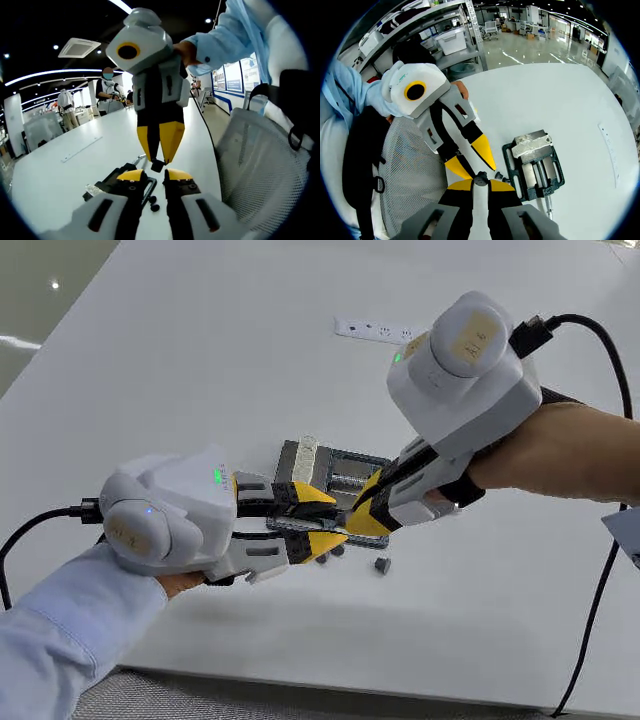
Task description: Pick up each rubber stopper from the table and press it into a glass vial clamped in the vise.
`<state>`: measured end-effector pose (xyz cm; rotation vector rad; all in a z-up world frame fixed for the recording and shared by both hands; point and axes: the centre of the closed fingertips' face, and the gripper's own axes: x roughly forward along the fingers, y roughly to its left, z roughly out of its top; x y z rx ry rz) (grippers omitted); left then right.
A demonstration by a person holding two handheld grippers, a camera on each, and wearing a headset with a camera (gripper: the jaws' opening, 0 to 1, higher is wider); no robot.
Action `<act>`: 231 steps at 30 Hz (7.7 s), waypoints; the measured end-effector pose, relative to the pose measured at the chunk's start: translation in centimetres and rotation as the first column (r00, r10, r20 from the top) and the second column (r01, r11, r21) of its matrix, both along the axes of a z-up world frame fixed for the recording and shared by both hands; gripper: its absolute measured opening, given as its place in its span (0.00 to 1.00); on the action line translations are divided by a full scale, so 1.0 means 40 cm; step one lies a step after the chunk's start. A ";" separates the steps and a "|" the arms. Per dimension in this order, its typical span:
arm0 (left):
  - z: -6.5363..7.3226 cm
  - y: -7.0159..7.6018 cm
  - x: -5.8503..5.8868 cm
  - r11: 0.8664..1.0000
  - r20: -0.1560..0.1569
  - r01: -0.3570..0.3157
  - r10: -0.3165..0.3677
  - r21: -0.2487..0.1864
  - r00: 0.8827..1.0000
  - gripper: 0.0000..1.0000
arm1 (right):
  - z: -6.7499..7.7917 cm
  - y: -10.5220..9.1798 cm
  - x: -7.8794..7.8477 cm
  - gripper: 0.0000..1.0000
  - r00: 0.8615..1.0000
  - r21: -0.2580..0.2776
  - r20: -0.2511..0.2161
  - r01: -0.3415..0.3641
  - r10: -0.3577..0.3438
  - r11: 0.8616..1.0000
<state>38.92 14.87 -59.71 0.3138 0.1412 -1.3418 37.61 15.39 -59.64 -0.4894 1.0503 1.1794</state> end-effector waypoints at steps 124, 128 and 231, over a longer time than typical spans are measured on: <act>0.017 0.000 -0.041 0.995 -0.003 0.091 -0.091 -0.046 0.996 0.04 | 0.017 0.027 -0.046 0.07 0.956 0.001 -0.295 -0.011 0.011 1.000; 0.021 0.004 -0.037 0.994 -0.024 0.078 -0.080 -0.072 0.996 0.04 | 0.021 0.027 -0.046 0.09 0.960 0.001 -0.280 -0.014 0.014 1.000; -0.017 0.084 0.056 0.987 -0.142 -0.138 0.125 -0.087 0.982 0.51 | 0.031 0.007 0.142 0.07 0.960 -0.122 0.104 -0.247 0.260 0.961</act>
